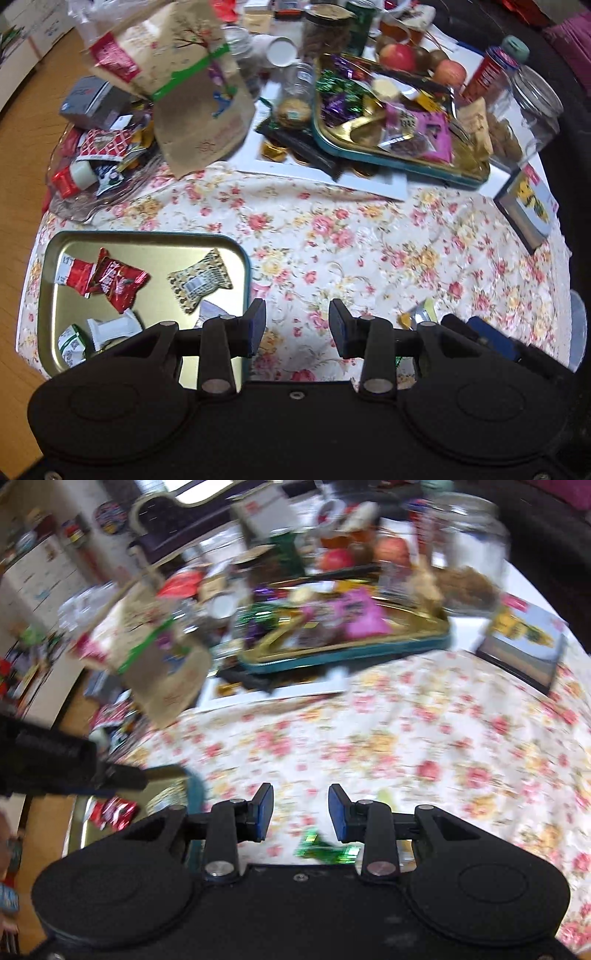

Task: Organize snacks
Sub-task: 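Move the right gripper to the silver-yellow candy while the left gripper heads to the green candy, then close the right gripper on the silver-yellow candy and lift it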

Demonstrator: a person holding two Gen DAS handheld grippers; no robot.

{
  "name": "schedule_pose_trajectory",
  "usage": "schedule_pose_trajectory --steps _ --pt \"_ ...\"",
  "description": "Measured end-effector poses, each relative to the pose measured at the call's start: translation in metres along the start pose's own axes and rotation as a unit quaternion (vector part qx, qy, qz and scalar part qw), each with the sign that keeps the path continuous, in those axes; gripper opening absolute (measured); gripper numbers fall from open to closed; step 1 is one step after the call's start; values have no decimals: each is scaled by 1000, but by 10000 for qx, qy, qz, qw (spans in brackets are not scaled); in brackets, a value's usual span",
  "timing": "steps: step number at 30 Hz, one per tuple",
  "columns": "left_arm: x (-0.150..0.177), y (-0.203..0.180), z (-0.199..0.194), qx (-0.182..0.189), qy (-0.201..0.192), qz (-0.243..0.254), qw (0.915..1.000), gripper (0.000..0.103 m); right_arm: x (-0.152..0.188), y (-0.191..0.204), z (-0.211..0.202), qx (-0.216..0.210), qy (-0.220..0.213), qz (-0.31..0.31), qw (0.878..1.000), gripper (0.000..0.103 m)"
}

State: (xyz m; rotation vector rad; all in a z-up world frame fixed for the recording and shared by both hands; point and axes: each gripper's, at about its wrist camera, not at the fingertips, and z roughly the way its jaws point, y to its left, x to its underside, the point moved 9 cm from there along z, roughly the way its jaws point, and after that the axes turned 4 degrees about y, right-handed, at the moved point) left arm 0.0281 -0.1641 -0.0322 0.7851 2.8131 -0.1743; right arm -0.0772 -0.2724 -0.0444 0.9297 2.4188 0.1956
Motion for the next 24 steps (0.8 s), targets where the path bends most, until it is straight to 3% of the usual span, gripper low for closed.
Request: schedule_pose_trajectory --steps 10,19,24 --pt "14 -31 23 -102 314 530 9980 47 2 -71 21 580 245 597 9962 35" --pt "17 -27 27 -66 453 451 9979 47 22 -54 53 442 629 -18 9970 35" --pt "16 -19 24 -49 424 388 9983 47 28 -52 69 602 751 -288 9949 37"
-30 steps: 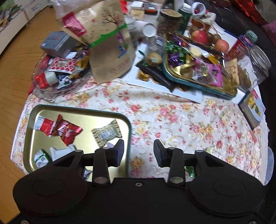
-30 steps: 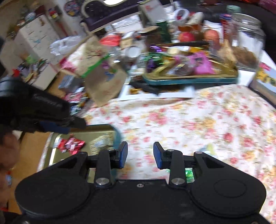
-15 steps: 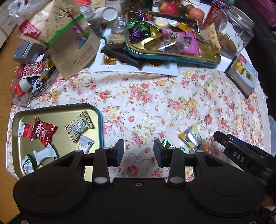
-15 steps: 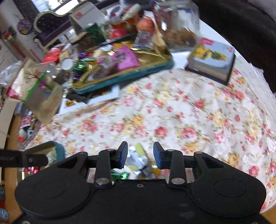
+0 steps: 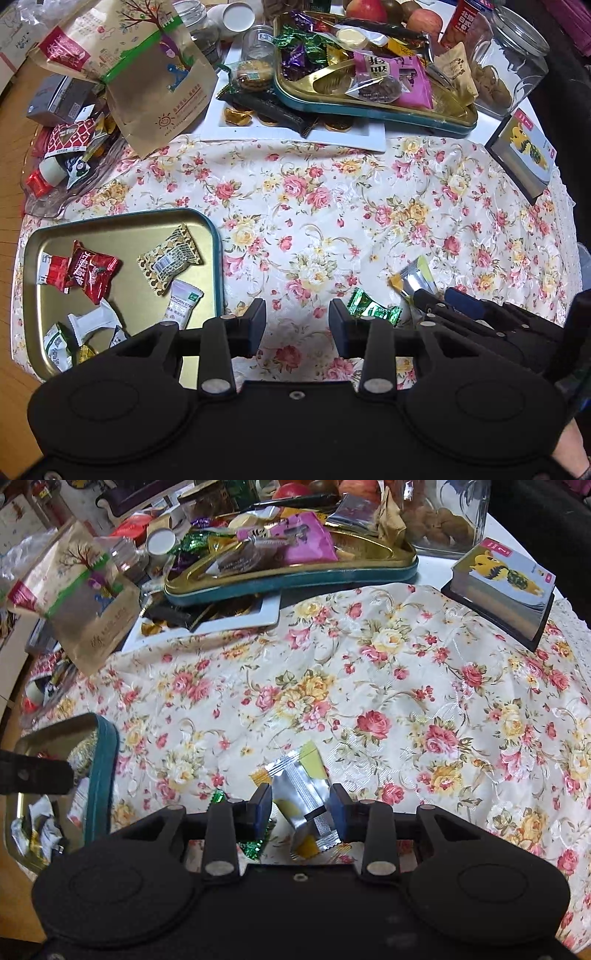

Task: Organize snacks
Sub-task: 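Close the right gripper on the silver-yellow candy and lift it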

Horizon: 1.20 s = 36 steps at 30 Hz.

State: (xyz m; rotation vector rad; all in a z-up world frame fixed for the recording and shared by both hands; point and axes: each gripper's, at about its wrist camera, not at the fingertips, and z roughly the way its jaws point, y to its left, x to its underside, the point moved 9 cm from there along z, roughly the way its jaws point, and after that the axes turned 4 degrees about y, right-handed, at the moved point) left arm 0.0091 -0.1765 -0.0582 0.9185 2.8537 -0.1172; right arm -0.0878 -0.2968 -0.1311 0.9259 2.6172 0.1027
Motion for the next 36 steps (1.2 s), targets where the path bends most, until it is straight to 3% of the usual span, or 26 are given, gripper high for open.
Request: schedule_pose_trajectory --steps 8,23,26,31,36 --pt "0 17 -7 61 -43 -172 9998 47 7 6 21 253 213 -258 9991 45" --pt "12 57 -18 133 -156 -394 9990 47 -14 14 41 786 15 -407 9961 52" --pt "14 67 -19 129 -153 -484 9986 47 -17 10 42 726 51 -284 9969 53" --pt "15 75 -21 165 -167 -542 9983 47 -23 0 41 305 106 438 9985 53" --pt "16 78 -24 212 -202 -533 9981 47 -27 0 42 368 34 565 9977 54"
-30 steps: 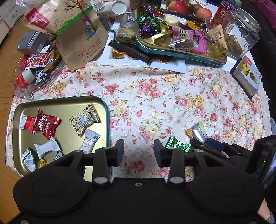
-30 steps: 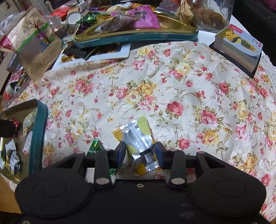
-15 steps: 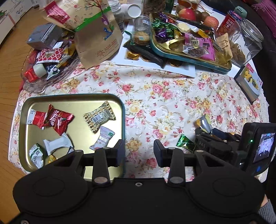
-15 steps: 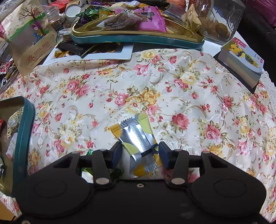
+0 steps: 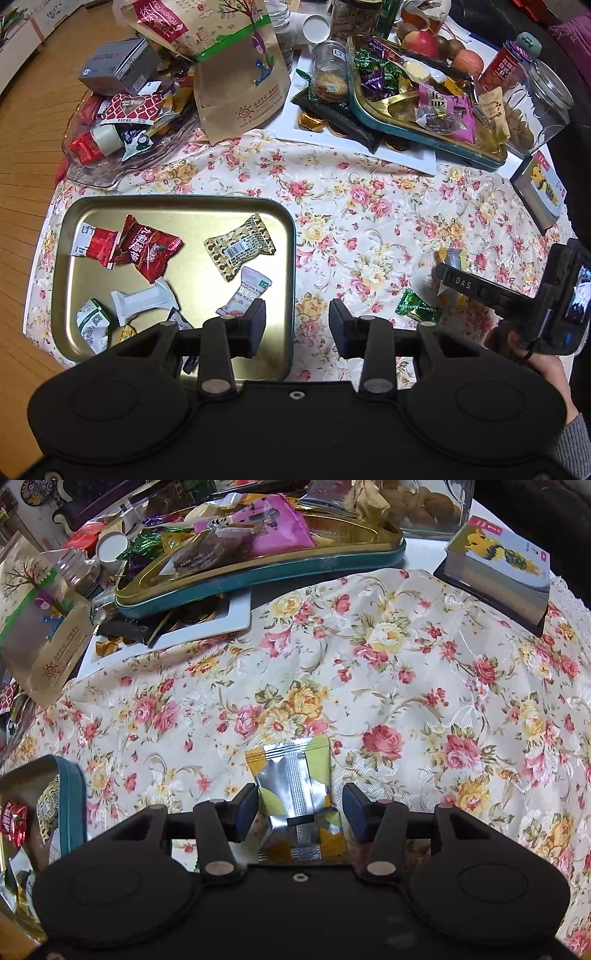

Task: Organize snacks
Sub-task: 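Close the right gripper on the silver-yellow candy and lift it, then grasp the green-wrapped candy with the left gripper while the right gripper holds the silver-yellow candy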

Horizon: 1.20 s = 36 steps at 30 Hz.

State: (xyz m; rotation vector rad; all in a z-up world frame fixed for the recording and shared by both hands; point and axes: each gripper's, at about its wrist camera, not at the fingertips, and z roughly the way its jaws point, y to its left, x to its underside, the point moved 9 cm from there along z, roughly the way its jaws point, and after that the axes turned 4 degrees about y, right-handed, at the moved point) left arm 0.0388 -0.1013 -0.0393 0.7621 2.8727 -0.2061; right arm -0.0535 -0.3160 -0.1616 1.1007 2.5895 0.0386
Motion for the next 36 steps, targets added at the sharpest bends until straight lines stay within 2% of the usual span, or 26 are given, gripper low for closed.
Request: schedule_pose_trajectory --steps 5,9,10,12,14,16,20,28,32,36 --pt "1 5 1 -8 15 -28 10000 47 0 9 3 231 -126 -201 9995 60" --pt "0 9 3 -50 33 -83 9999 47 5 18 7 514 -250 -498 9971 60" --pt "0 9 3 -57 32 -102 9999 47 6 19 7 587 -277 -607 9960 58" --pt "-2 7 4 -64 37 -124 9999 47 8 22 6 600 -347 -793 9944 42" --pt "-3 3 6 -74 47 -128 9999 47 10 23 4 580 -305 -874 9940 36" --pt "-4 -4 10 -78 74 -99 9999 47 13 22 1 548 -190 -872 9945 35" --pt "-2 -24 22 -15 207 35 9998 47 16 15 -10 294 -33 -573 9979 35" --pt "6 -75 54 141 592 271 9978 47 0 -10 -68 -32 -351 120 9993 34" --pt "9 -98 72 139 686 361 9969 47 -11 -31 -99 -114 -574 617 9964 35" --pt "13 -118 94 143 796 395 9959 47 -23 -51 -127 -348 -882 1203 9882 35"
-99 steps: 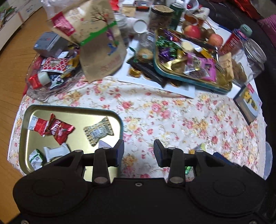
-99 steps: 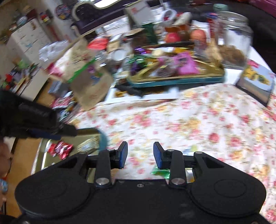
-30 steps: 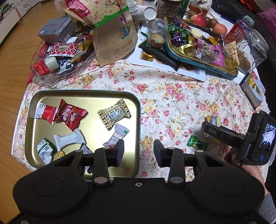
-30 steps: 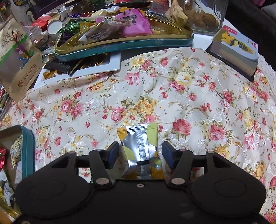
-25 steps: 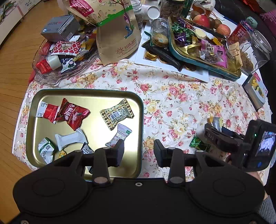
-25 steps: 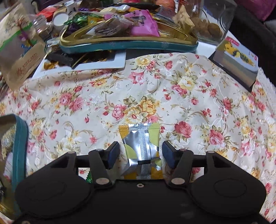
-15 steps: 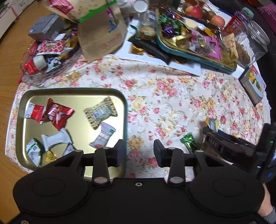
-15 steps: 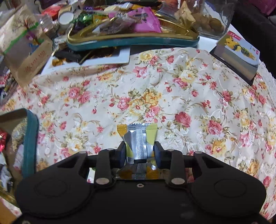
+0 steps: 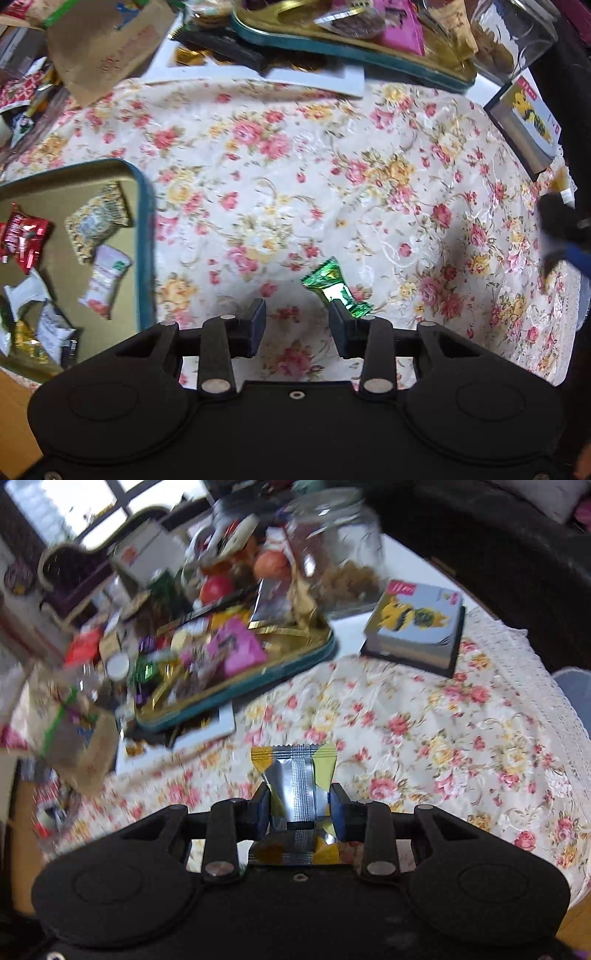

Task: Organize snacks
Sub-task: 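Grasp the green-wrapped candy with the left gripper while the right gripper holds the silver-yellow candy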

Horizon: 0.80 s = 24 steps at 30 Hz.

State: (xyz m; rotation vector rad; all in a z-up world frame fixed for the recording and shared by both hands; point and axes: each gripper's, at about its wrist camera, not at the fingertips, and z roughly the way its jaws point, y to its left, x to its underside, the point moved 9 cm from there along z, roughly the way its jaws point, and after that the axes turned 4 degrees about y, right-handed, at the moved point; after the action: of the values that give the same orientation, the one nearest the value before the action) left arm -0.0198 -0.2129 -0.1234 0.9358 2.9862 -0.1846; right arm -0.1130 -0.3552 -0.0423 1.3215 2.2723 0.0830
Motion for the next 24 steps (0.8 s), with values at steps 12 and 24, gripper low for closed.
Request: schedule_pose_trajectory --steps 12,24 --pt "-3 -18 36 140 -94 -381 9991 47 -23 -3 -56 -591 -561 240 9964 34" --pt "-6 -29 51 -209 -93 -301 9993 47 -26 3 -66 -592 -824 -1 9948 34"
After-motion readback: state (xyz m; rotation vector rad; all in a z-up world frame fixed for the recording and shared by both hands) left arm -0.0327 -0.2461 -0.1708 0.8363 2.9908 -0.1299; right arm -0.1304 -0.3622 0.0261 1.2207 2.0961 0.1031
